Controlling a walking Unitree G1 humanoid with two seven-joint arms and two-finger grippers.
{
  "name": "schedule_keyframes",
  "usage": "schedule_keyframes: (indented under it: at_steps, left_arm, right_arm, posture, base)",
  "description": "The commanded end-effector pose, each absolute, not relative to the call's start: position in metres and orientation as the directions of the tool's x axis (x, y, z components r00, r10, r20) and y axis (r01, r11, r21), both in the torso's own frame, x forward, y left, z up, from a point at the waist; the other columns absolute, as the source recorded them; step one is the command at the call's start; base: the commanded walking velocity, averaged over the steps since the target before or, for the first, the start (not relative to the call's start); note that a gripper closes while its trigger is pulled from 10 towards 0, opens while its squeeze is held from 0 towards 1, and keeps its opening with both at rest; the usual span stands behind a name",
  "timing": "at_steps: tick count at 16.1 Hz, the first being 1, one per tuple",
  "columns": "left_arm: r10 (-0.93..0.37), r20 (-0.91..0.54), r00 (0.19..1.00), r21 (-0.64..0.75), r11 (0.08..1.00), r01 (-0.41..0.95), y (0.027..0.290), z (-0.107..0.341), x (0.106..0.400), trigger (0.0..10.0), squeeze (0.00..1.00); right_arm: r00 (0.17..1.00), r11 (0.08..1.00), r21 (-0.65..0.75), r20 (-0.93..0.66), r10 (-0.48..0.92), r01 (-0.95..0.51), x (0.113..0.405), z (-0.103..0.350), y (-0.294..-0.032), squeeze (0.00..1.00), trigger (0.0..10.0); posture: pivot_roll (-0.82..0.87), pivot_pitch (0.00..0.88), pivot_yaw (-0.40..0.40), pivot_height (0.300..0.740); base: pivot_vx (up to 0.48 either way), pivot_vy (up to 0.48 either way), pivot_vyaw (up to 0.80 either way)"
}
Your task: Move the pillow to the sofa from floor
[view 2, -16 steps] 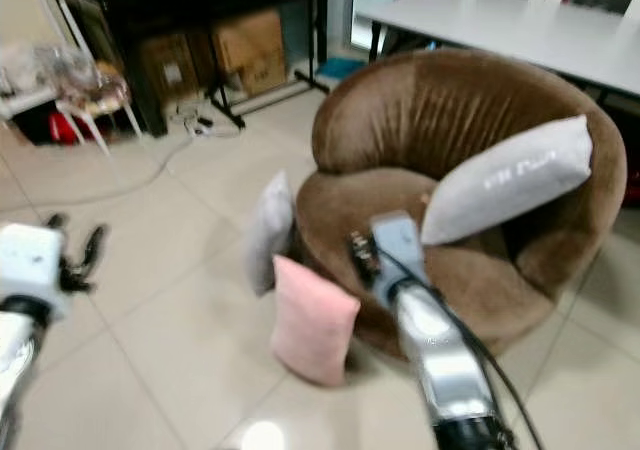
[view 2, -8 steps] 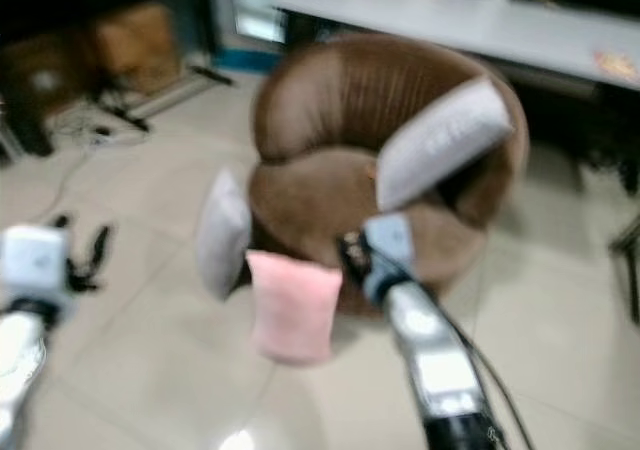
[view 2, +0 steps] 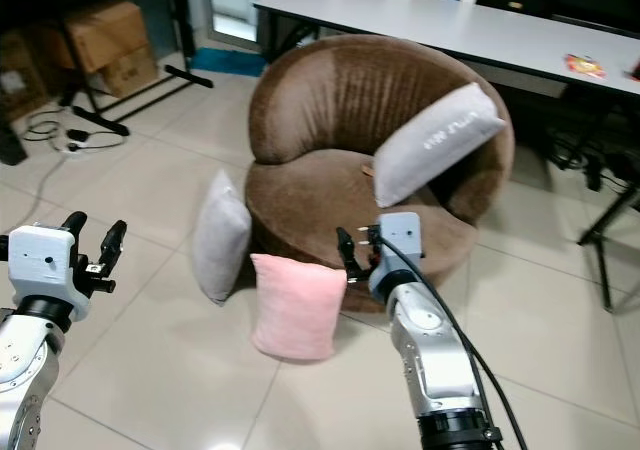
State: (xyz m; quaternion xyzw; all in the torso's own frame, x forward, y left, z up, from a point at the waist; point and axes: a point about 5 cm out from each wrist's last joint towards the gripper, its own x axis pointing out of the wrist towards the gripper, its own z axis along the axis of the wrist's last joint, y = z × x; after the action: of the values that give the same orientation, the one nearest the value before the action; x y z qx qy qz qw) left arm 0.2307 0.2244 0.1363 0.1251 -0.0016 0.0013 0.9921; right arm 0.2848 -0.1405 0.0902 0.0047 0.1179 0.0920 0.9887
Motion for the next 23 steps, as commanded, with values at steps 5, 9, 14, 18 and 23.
schedule_keyframes:
  at_steps: [5,9,14,18,23]
  left_arm:
    - [-0.029,-0.002,1.0,0.255,0.967,0.029,0.219,0.139,0.231,10.0,0.0]
    - [-0.041,-0.01,0.999,0.265,0.963,0.043,0.219,0.139,0.234,10.0,0.0]
    - [-0.058,-0.021,0.998,0.273,0.96,0.062,0.217,0.14,0.236,10.0,0.0]
    - [-0.061,-0.023,0.998,0.275,0.959,0.065,0.217,0.139,0.237,10.0,0.0]
    - [-0.056,-0.018,0.998,0.274,0.96,0.059,0.217,0.139,0.237,10.0,0.0]
  right_arm:
    - [0.965,0.99,0.02,-0.22,0.142,-0.142,0.287,0.09,-0.147,1.0,10.0]
    - [0.972,0.997,0.034,-0.22,0.079,-0.073,0.288,0.092,-0.151,1.0,10.0]
    - [0.961,0.995,0.065,-0.26,0.089,-0.075,0.286,0.089,-0.147,1.0,10.0]
    - [0.971,0.996,0.01,-0.22,0.092,-0.092,0.287,0.093,-0.147,1.0,10.0]
    - [0.964,0.986,0.046,-0.209,0.166,-0.16,0.288,0.096,-0.139,1.0,10.0]
  posture:
    - [0.05,0.0,-0.036,0.74]
    - [0.04,0.0,-0.02,0.74]
    - [0.04,0.0,-0.009,0.74]
    - [0.04,0.0,-0.009,0.74]
    - [0.04,0.0,-0.02,0.74]
  base:
    - [0.344,0.0,0.31]
    - [0.356,0.0,0.39]
    - [0.354,0.0,-0.31]
    - [0.352,0.0,-0.39]
    - [0.349,0.0,0.0]
